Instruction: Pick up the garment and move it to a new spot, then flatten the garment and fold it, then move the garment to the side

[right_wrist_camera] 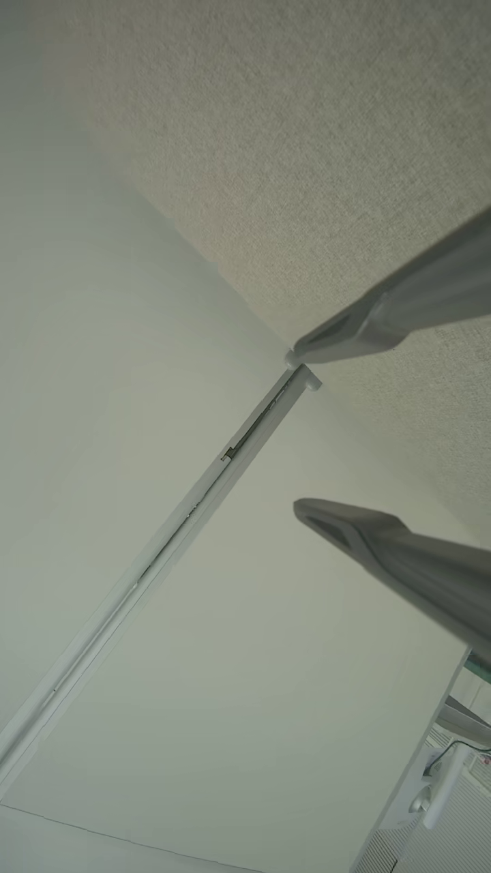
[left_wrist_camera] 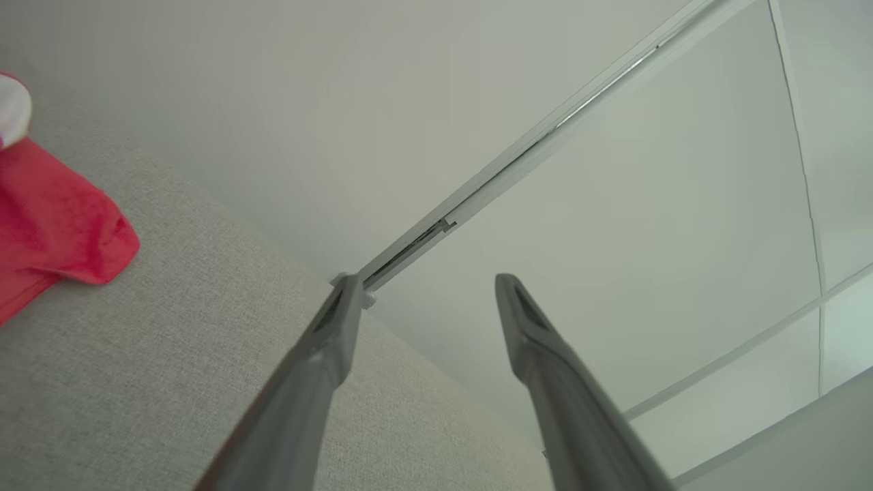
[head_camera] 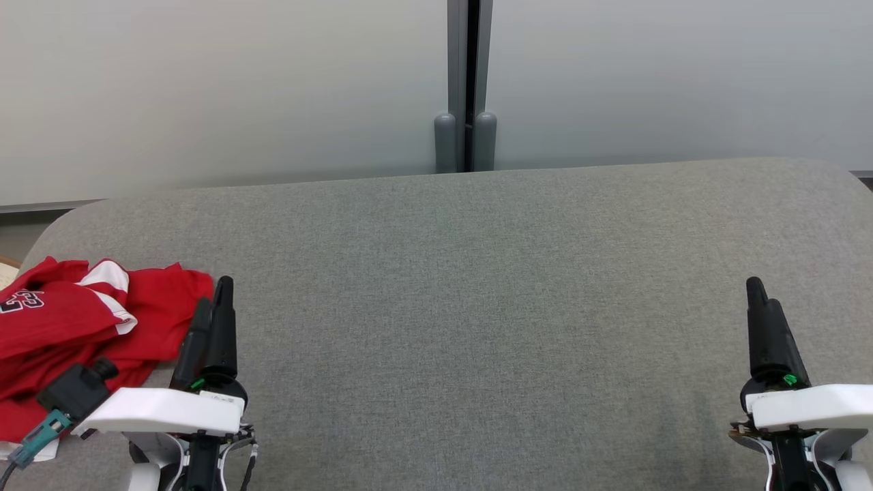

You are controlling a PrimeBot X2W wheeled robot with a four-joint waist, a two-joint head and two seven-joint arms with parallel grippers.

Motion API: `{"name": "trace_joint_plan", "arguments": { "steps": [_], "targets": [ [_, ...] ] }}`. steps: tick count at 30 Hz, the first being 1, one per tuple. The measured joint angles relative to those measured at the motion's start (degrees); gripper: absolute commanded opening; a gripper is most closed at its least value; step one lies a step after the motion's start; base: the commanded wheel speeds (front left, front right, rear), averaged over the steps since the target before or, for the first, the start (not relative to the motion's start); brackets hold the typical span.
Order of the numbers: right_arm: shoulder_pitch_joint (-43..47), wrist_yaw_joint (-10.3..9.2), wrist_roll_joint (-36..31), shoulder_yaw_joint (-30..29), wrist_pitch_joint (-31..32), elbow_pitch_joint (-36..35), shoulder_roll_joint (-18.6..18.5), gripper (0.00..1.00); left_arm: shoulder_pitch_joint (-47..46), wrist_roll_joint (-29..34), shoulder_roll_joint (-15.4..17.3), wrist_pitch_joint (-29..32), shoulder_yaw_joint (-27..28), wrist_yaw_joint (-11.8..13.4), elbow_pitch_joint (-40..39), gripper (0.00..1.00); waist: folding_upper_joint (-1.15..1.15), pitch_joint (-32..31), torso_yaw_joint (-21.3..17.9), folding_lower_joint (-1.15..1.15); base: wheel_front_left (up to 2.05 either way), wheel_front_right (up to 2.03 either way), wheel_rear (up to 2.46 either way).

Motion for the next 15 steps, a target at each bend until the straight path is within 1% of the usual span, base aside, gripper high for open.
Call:
{"name": "trace_joint_plan", "arguments": {
  "steps": [15],
  "targets": [
    [0.31, 0.00, -13.57, 1.62, -0.10, -1.58, -1.02, 1.00, 0.01, 13.57, 0.34, -2.77, -1.90, 0.01, 0.01, 1.00, 0.00, -0.16, 0.49, 0.00, 0.00, 0.00, 0.00]
  ]
}}
